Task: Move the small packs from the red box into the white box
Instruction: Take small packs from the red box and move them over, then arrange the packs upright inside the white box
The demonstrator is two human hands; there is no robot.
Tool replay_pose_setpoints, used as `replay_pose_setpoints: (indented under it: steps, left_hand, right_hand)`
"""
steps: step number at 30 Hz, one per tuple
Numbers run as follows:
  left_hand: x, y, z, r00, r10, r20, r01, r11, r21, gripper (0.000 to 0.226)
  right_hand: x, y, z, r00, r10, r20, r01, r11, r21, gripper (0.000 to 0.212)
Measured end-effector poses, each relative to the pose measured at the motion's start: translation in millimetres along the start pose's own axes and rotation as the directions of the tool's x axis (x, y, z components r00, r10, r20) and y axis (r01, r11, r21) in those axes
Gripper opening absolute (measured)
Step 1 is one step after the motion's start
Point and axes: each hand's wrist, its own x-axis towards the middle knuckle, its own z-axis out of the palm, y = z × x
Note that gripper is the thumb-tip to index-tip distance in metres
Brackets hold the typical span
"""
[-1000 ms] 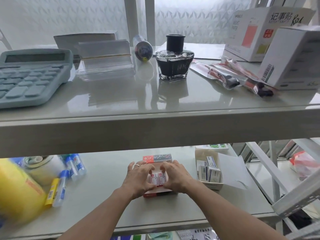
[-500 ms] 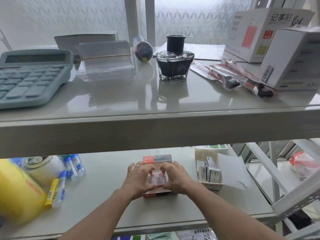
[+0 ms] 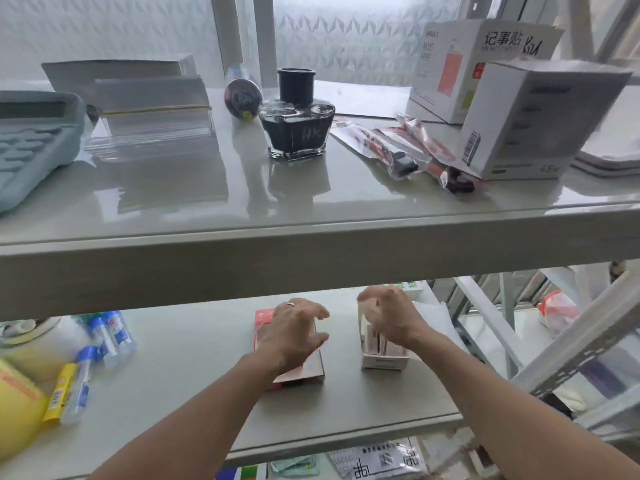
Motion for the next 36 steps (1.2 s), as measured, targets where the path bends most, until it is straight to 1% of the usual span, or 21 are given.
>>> replay_pose_setpoints:
  steps: [3,6,10,12,14,16,18,21,25,27,29,31,34,36]
  left_hand:
    - [20.0,35.6,16.9,0.996,0.057,0.062,-0.057,0.998,0.001,0.027]
    - [36.5,57.4,28.8,0.991,0.04,0.125,-0.049,0.996,0.071,0.026]
    - [53.4,64.4,40.0,0.972,-0.079,0.222,0.058,0.993,0.1,0.033]
    - [57.6,68.7,42.2,0.961,-0.093,0.26,0.069,0.993,0.1,0.036]
    - [57.9,72.4,43.5,0.96,-0.102,0.259,0.083,0.993,0.081,0.034]
    - [56.8,77.0,42.6,0.961,-0.095,0.259,0.071,0.992,0.1,0.033]
    - [56.0,81.1,43.1,0.946,-0.104,0.307,0.055,0.985,0.165,0.036]
    - [54.1,85.5,46.6,0.918,-0.12,0.378,0.034,0.974,0.226,0.033]
    - [50.4,91.2,45.2,0.91,-0.118,0.398,0.025,0.973,0.229,0.027]
    - [48.6,94.3,43.9,0.908,-0.122,0.402,0.038,0.977,0.211,0.025]
    - [48.1,94.8,43.4,0.911,-0.141,0.387,0.078,0.982,0.174,0.029]
    - [48.9,92.7,41.9,0.923,-0.16,0.351,0.114,0.982,0.148,0.034]
    - [52.1,92.0,41.1,0.934,-0.167,0.315,0.12,0.979,0.163,0.035]
    - [53.3,93.6,41.4,0.935,-0.173,0.309,0.122,0.976,0.178,0.034]
  right_hand:
    - [5.2,34.5,-22.2,0.991,0.099,0.092,-0.09,0.991,-0.097,0.029]
    - [9.3,53.3,-22.7,0.97,0.118,0.213,-0.077,0.978,-0.194,0.031]
    - [17.7,58.6,-16.1,0.949,0.065,0.308,0.018,0.966,-0.258,0.033]
    - [22.8,58.2,-17.5,0.934,0.053,0.353,0.051,0.959,-0.278,0.033]
    - [24.8,58.4,-19.4,0.925,0.05,0.376,0.058,0.961,-0.269,0.033]
    - [24.1,58.1,-23.2,0.924,0.028,0.382,0.071,0.968,-0.242,0.03]
    - [22.5,57.1,-25.7,0.913,-0.006,0.408,0.112,0.965,-0.237,0.027]
    - [21.5,56.9,-24.9,0.9,-0.061,0.431,0.174,0.958,-0.228,0.024]
    - [16.4,53.4,-24.1,0.848,-0.116,0.517,0.218,0.966,-0.141,0.018]
    - [13.1,53.9,-23.6,0.828,-0.135,0.544,0.234,0.965,-0.116,0.019]
    - [12.7,54.7,-25.6,0.833,-0.141,0.534,0.231,0.967,-0.104,0.018]
    - [15.7,55.6,-28.5,0.846,-0.126,0.518,0.217,0.969,-0.119,0.01]
    - [17.8,55.7,-32.7,0.842,-0.105,0.529,0.204,0.97,-0.133,0.017]
    - [17.6,54.5,-33.5,0.843,-0.094,0.53,0.192,0.972,-0.133,0.016]
